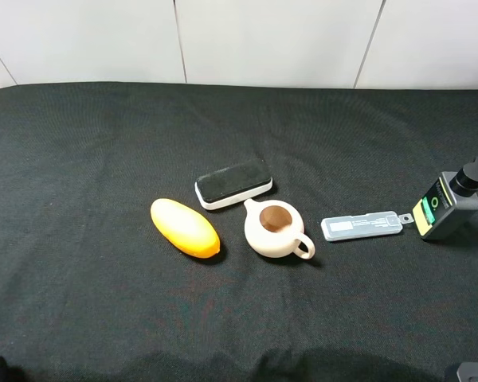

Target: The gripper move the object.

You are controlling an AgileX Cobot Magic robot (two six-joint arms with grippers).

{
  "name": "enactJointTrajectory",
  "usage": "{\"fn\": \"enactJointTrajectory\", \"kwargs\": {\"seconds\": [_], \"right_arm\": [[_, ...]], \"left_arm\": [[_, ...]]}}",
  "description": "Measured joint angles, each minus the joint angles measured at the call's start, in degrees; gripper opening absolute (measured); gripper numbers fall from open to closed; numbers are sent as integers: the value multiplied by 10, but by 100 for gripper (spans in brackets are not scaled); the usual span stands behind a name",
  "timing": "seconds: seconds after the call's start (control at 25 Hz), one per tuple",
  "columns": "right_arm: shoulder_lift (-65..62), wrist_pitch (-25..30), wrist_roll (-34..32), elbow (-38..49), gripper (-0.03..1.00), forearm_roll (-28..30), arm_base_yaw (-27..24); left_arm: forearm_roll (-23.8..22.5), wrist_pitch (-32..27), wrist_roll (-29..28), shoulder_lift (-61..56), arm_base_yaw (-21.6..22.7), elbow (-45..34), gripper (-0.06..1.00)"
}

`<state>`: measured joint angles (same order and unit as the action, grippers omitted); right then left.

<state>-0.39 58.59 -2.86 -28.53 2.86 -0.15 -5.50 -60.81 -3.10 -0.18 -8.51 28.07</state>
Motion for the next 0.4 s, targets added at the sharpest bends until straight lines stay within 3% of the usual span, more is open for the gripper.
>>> {"fn": "enactJointTrajectory", "kwargs": {"seconds": [0.4], "right_arm": [[0,0,0,0,69,0,0]], "left_arm": [[0,0,0,0,0,0,82]]}}
